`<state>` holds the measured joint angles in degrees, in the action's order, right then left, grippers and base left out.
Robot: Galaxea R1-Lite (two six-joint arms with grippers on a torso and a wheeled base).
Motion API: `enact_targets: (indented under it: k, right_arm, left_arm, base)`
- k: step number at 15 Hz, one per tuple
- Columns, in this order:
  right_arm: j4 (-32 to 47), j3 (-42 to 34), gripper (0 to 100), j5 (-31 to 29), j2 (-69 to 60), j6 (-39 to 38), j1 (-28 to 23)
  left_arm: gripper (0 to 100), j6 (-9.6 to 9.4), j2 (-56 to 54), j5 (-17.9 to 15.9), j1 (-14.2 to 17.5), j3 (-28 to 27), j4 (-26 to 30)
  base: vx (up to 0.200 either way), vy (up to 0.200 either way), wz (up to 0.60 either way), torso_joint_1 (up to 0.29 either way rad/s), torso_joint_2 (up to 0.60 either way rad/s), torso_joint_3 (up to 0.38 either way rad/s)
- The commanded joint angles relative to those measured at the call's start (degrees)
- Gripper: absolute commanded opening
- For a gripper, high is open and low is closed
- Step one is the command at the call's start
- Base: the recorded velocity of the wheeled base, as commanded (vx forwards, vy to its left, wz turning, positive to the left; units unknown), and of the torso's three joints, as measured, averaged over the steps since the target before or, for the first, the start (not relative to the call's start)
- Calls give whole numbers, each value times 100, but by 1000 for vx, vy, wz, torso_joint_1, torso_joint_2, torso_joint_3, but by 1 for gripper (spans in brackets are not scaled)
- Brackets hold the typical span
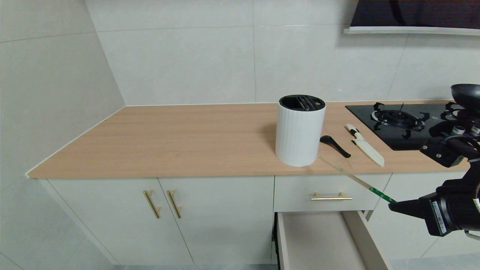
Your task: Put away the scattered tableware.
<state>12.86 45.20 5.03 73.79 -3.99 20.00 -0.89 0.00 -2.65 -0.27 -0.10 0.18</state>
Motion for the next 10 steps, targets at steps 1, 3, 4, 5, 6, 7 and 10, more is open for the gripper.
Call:
enact_targets:
  k: [1,3,4,5,6,7,10]
  right_arm:
    - [-3,-73,0,24,92,21,65]
    - [-12,-117,0,15,197,38,153]
    - [-12,-143,0,6,259,38,197]
    - [-12,-143,0,-11,373,38,214]
    - [-12,-161,0,-38,408,47,223]
    - [-20,-187,0,-38,399,47,285]
    - [-56,-222,0,-46,435,47,320]
  left_arm:
    - [100,1,0,1,0,1,-1]
    - [100,1,0,1,0,1,-1]
    - [100,1,0,1,0,1,-1]
    - [100,1,0,1,0,1,-1]
    - [100,1,0,1,0,1,-1]
    - [100,1,0,1,0,1,-1]
    - [100,1,0,1,0,1,-1]
  base:
    - [0,0,0,0,0,0]
    - [0,0,0,0,0,0]
    - [0,0,0,0,0,0]
    - [0,0,0,0,0,0]
    - [0,0,0,0,0,0]
    - [0,0,0,0,0,0]
    - [0,0,0,0,0,0]
